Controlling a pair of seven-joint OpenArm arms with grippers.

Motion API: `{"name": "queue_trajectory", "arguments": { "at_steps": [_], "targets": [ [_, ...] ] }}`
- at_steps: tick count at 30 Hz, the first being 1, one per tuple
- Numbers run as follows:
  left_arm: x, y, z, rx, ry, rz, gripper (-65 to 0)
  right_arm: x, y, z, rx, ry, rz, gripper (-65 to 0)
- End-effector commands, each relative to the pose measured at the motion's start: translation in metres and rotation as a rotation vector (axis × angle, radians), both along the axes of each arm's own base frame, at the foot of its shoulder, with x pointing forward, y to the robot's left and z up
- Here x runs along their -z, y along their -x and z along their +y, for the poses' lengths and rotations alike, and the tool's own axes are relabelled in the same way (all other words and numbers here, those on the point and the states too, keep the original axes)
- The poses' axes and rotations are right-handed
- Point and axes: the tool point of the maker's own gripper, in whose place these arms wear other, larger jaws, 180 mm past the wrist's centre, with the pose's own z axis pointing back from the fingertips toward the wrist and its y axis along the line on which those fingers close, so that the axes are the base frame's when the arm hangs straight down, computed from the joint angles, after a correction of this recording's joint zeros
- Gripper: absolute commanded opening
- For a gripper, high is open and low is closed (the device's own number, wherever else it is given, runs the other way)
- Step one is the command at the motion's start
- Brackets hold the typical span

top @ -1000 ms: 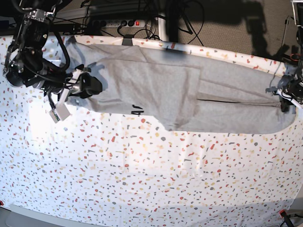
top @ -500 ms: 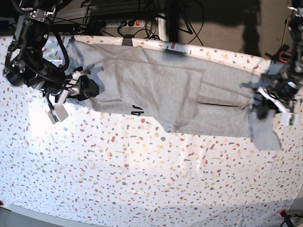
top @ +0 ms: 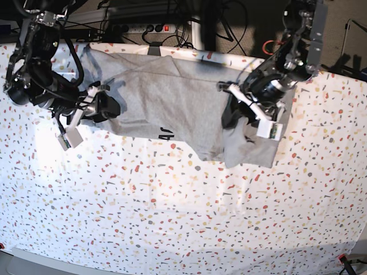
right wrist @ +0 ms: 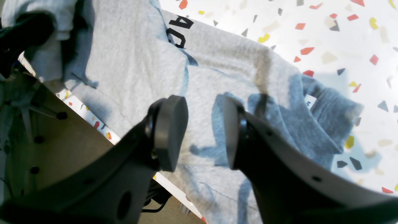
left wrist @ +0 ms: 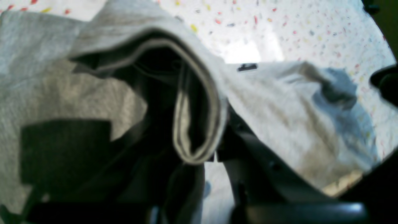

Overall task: Fold the T-shirt properly
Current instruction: 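Fold the held end inward toward the right gripper with the left gripper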

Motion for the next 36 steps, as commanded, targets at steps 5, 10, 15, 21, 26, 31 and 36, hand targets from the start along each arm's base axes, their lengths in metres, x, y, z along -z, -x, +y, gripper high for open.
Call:
{"name": "queue_trajectory", "arguments": {
  "at_steps": [5, 10, 15, 21, 26, 31, 36],
  "targets": [
    [-0.016, -0.001, -0.022, 0.043, 0.002, -0.080, -65.0, -0.013, -0.007, 0.000, -0.009, -0.008, -0.050, -40.6],
    [-0.025, -0.002, -0.028, 0.053, 0.031, -0.123, -35.6, -0.014, -0.007, 0.000, -0.010, -0.010, -0.051, -40.6],
    [-0.044, -0.003, -0.041, 0.144, 0.075, -0.190, -35.8, -0.014, -0.007, 0.000, -0.010, -0.011, -0.053, -40.6],
    [-0.053, -0.021, -0.037, 0.153, -0.013, -0.249, -35.8, -0.014, -0.007, 0.000, -0.009, -0.010, -0.052, -40.6],
    [-0.030, -0.030, -0.021, 0.161, -0.266, -0.235, -35.8, -0.005, -0.001, -0.008, -0.012, 0.042, -0.010, -40.6],
    [-0.028, -0.046, 0.013, 0.049, -0.407, -0.275, -35.8, 0.011, 0.001, -0.042, 0.049, 0.139, 0.045, -40.5],
    [-0.031, -0.052, 0.039, -0.018, -0.442, -0.290, -35.8, 0.043, 0.009, -0.071, 0.105, 0.126, 0.169, -30.1]
  ]
}}
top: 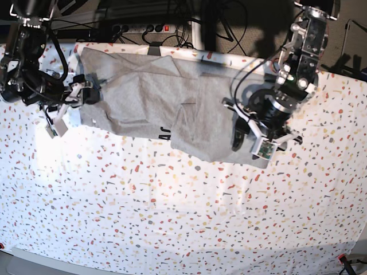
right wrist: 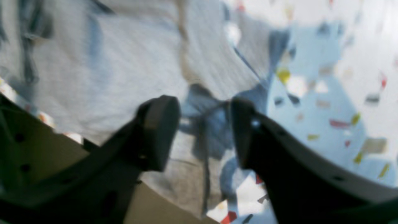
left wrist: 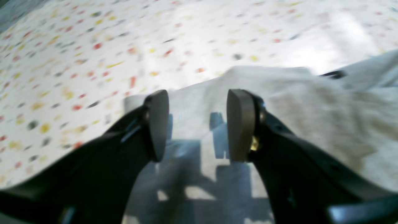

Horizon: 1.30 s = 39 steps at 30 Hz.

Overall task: Fold the T-shirt properly
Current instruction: 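Fold the held end inward toward the right gripper with the left gripper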

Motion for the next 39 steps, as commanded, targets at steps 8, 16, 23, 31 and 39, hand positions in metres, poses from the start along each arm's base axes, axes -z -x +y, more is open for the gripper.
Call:
{"name": "queue_trajectory", "arguments": {
  "at_steps": [8, 16, 23, 31, 39],
  "targets": [
    [-0.010, -0.003, 0.012, 0.004, -0.028, -0.040, -35.8, 0.018, -0.013, -0.019, 0.075, -0.057, 0.024, -27.7],
    [-0.011, -0.003, 0.012, 0.003, -0.027, -0.043, -35.8, 0.037, -0.001, 0.002, 0.023, -0.105, 0.113, -27.7],
    [-0.011, -0.003, 0.012, 0.003, -0.027, -0.042, -35.8, 0.038, 0.001, 0.027, 0.006, -0.190, 0.126, -27.7],
    [-0.010, -0.003, 0.012, 0.003, -0.029, -0.042, -35.8, 0.035, -0.005, 0.027, 0.018, -0.202, 0.093, -60.6],
    [-0.001, -0.001, 0.021, -0.004, -0.100, -0.010, -35.8, 0.011, -0.027, -0.001, 0.055, -0.160, -0.019, -65.0]
  ]
}}
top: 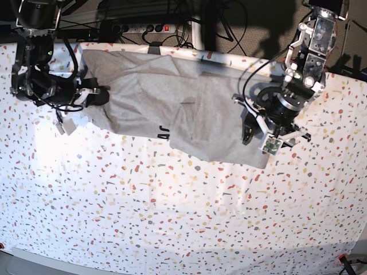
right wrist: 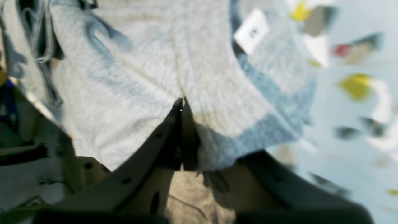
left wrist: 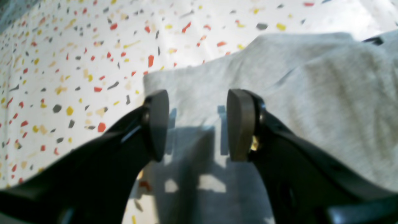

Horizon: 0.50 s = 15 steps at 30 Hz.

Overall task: Fold the T-shirt properly
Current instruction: 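Fold the held end inward toward the right gripper with the left gripper, then fold the right-side portion over onto the stack with the right gripper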

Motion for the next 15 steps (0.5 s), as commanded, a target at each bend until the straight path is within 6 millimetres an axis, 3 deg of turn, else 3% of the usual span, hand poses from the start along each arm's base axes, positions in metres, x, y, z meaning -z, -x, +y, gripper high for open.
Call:
{"name": "queue_trajectory", "arguments": {
  "at_steps": [1, 5, 7, 12, 15],
  "targets": [
    [-0.016, -0.008, 0.003, 0.005, 0.000, -0.056, -35.8, -0.021, -0.015, -0.018, 0.010, 0.038, -0.064, -65.0],
    [-0.012, -0.005, 0.013, 0.008, -0.034, -0.045, -35.8, -0.041, -0.021, -0.038, 0.026, 0.085, -0.098, -65.0],
    [-0.008, -0.001, 0.017, -0.001, -0.036, -0.037, -35.8, -0.051, -0.020, -0.032, 0.014, 0.047, -0.109, -65.0],
    [0.014, 0.011, 0.034, -0.040, -0.017, -0.022, -35.8, -0.093, -0.023, 0.031, -0.088, -0.183, -0.226, -65.0],
    [0.033, 0.018, 0.040, -0.053, -0.009, 0.000, -35.8, -0.115, -0.026, 0.064, -0.129, -0.224, -0.322, -65.0]
  ]
}}
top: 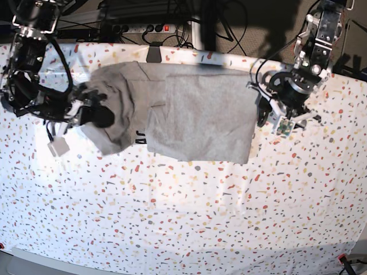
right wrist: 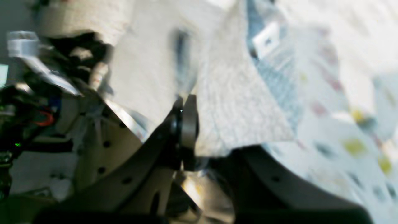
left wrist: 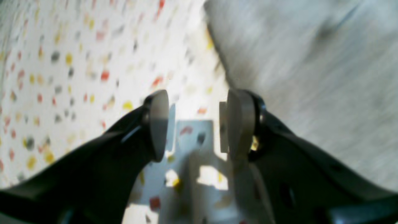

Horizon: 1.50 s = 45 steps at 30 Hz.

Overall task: Fold the T-shirt properly
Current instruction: 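Fold the right-side portion over onto the stack with the right gripper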

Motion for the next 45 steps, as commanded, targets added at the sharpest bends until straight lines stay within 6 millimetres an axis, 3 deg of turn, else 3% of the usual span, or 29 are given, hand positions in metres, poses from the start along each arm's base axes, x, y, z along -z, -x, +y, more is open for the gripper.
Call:
{"name": "queue_trajectory", "arguments": {
  "at_steps": [1, 6, 11, 19, 30, 31, 33, 35, 36, 41, 45],
  "targets": [
    [-0.009, -0.009, 0.001, -0.003, 0.013, -0.045, -35.8, -0.022, -0.007, 0.010, -0.011, -0.025, -0.084, -65.0],
    [0.006, -0.005, 0.006, -0.012, 0.023, -0.027, -35.8, -0.041, -0.016, 0.059, 0.004, -0.082, -0.190, -65.0],
    [0.007, -0.001, -0.005, 0.037, 0.065, -0.009, -35.8, -0.047, -0.025, 0.119, -0.067, -0.116, -0.221, -65.0],
    [0.006, -0.001, -0.006, 0.028, 0.096, -0.004, -35.8, -0.062, -0.028, 0.213, -0.174, -0.094, -0.303, -65.0],
    [0.006, -0.001, -0.006, 0.028, 0.096, -0.005, -35.8, -0.031, -0.019, 0.259, -0.249, -0.135, -0.236, -65.0],
    [0.006, -0.001, -0.006, 0.028, 0.095, -0.004, -35.8, -0.028, -0.020, 0.262, -0.246, -0.150, -0.229, -63.6],
    [0.006, -0.001, -0.006, 0.028, 0.093, -0.005, -35.8, -0.025, -0.018, 0.269, -0.249, -0.190, -0.210, -49.0],
    [0.005, -0.001, -0.002, 0.030, 0.084, -0.006, -35.8, -0.030, -0.012, 0.278, -0.269, -0.255, -0.193, -39.7],
    [0.005, -0.002, 0.001, 0.031, 0.075, -0.007, -35.8, -0.036, -0.008, 0.283, -0.288, -0.294, -0.197, -38.1],
    [0.004, -0.002, 0.023, 0.036, 0.015, -0.009, -35.8, -0.081, -0.004, 0.296, -0.354, -0.492, -0.227, -38.1],
    [0.002, -0.006, 0.053, -0.017, -0.067, -0.008, -35.8, -0.086, 0.003, 0.300, -0.465, -0.454, -0.197, -38.1]
  ]
}}
